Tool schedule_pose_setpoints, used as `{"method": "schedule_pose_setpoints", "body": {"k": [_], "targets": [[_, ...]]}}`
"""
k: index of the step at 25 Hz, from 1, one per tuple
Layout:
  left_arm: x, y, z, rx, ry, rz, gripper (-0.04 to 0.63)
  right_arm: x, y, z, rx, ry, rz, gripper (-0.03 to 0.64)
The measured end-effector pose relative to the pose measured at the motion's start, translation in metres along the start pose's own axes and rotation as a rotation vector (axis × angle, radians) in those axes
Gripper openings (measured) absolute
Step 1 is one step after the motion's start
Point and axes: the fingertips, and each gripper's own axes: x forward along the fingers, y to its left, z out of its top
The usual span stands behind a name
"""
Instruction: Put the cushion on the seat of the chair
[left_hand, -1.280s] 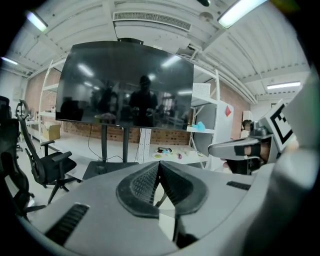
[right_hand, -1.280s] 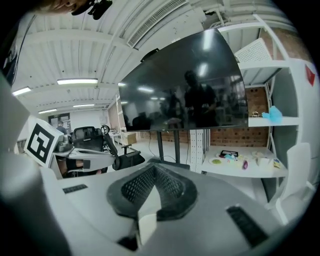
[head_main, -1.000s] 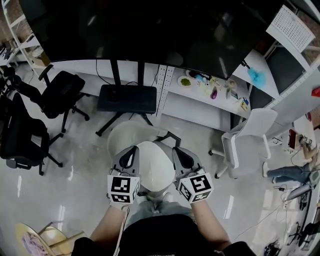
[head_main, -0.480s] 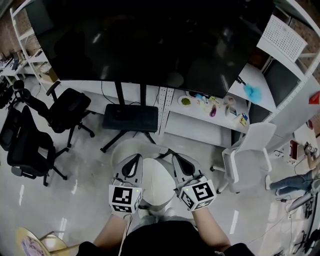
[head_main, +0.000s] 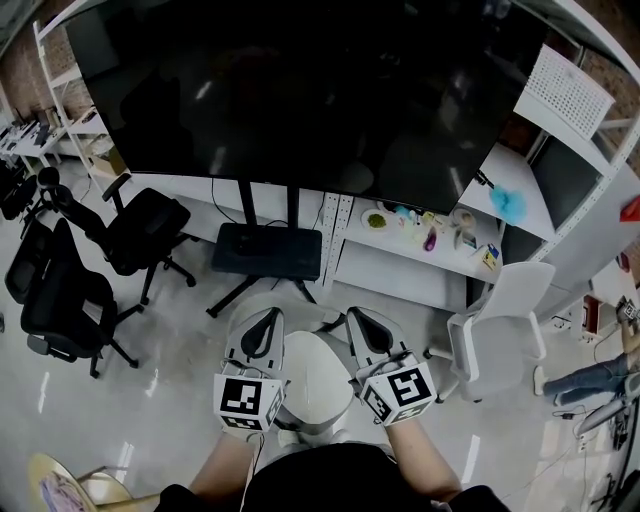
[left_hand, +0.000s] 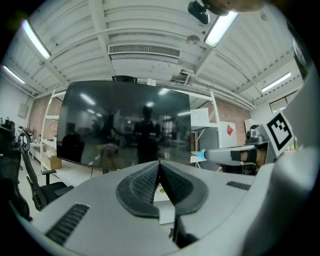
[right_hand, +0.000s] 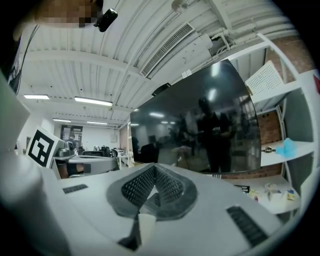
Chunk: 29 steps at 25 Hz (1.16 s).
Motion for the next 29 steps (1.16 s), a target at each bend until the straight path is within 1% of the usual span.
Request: {"method": "schedule_pose_setpoints", "body": {"k": [7, 19, 29], "targets": [[0.001, -0.006, 0.0, 0.006, 0.004, 0.003, 0.012, -0.002, -0.001, 0.004, -0.039, -0.007, 0.012, 0.008], [-0.003, -0.014, 0.006, 0.016, -0.006, 0.006, 0.012, -0.007, -0.003, 0.009, -0.028, -0.024, 0.02, 0.008], [-0.012, -0.026, 0.004, 0.014, 0.005, -0.006, 0.012, -0.02, -0.004, 0.009, -0.02, -0.029, 0.024, 0.008]]}}
